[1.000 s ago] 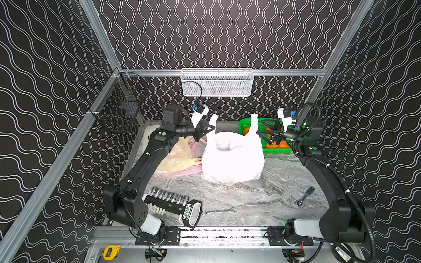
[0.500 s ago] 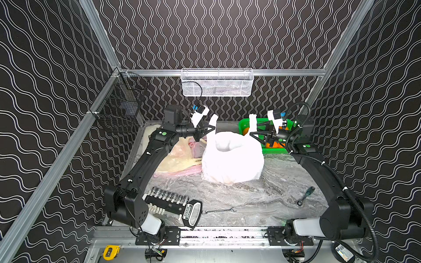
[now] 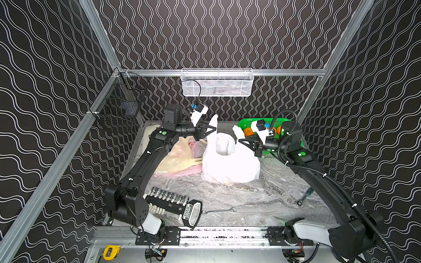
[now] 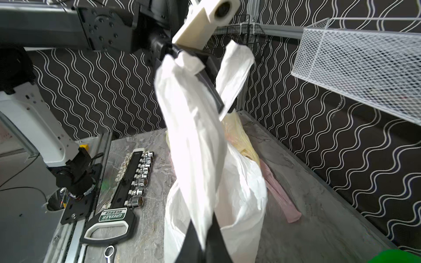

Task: Place the oranges into plastic bags & tie knots
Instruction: Tie the plastic bag at the center of the board.

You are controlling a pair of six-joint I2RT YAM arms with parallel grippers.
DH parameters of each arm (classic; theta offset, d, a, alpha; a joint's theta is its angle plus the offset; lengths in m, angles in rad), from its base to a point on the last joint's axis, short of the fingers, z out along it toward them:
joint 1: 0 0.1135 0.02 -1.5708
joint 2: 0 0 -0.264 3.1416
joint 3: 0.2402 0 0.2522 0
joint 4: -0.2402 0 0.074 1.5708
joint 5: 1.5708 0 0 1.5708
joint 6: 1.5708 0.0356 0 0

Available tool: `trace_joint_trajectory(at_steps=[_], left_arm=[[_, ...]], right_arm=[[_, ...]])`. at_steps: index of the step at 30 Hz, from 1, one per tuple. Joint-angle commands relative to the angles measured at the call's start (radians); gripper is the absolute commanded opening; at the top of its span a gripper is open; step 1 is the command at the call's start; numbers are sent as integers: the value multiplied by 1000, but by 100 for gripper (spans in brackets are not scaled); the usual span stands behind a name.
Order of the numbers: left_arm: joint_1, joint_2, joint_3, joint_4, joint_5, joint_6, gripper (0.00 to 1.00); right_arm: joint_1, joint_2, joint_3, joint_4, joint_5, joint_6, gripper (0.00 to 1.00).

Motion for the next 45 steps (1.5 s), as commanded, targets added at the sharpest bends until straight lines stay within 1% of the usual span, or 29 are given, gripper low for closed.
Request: trace_joint_trajectory(at_steps=[1,3,5,8,9,10,11,14,17,20,21,22,24,25,28,31,36,37,38,41,43,45], left_arm=[[4,-27,-12,-7,-35,-18,51],[7,-50,-28,-19,-83,-27,61],[10,-80,-50,-38,-123,-33,67],[15,-153,-94,-67,-187,-42,68],[15,-183,-115,-70,-193,-44,67],[16,-210,-131,-79,-182,-43,65],[16,-239,-150,-83,-143,-38,64],[10,-315,-225,-37,42,-40,59],[-14,-347,-259,-30,115,-35,57],[-53,-326,-238,-44,192,-20,49],[-73,-317,-224,-61,204,-3,48],[-90,-308,-212,-78,202,15,48],[-115,-288,-197,-109,164,42,53],[-118,-280,-195,-108,159,42,54],[-127,-249,-183,-102,196,36,53],[-148,-225,-186,-97,227,38,50],[-163,-195,-186,-131,210,73,47],[-163,-189,-186,-135,198,75,49],[-163,-182,-185,-139,181,80,55],[-162,-165,-173,-152,124,92,66],[-163,-158,-166,-141,127,84,69],[-163,-153,-161,-119,146,71,69]], right_arm=[[50,4,23,-111,130,-114,4],[91,7,32,-139,169,-136,3],[120,13,35,-155,188,-150,3],[142,25,49,-199,203,-175,1],[147,29,54,-214,202,-183,0],[152,30,58,-224,202,-190,0],[156,32,61,-237,197,-198,0],[163,39,74,-275,174,-211,0],[172,46,88,-310,157,-224,0],[178,25,64,-287,159,-216,0],[179,14,51,-273,159,-212,0],[179,7,43,-267,157,-209,0],[180,0,41,-274,147,-212,0],[182,0,43,-280,142,-215,0],[190,-7,41,-292,134,-218,0],[191,-15,31,-294,140,-217,0],[195,-29,23,-294,141,-211,0],[197,-29,24,-296,141,-212,0],[198,-29,23,-298,139,-212,0],[202,-30,22,-306,137,-215,0],[203,-28,19,-311,136,-216,0],[205,-22,19,-319,140,-220,0]])
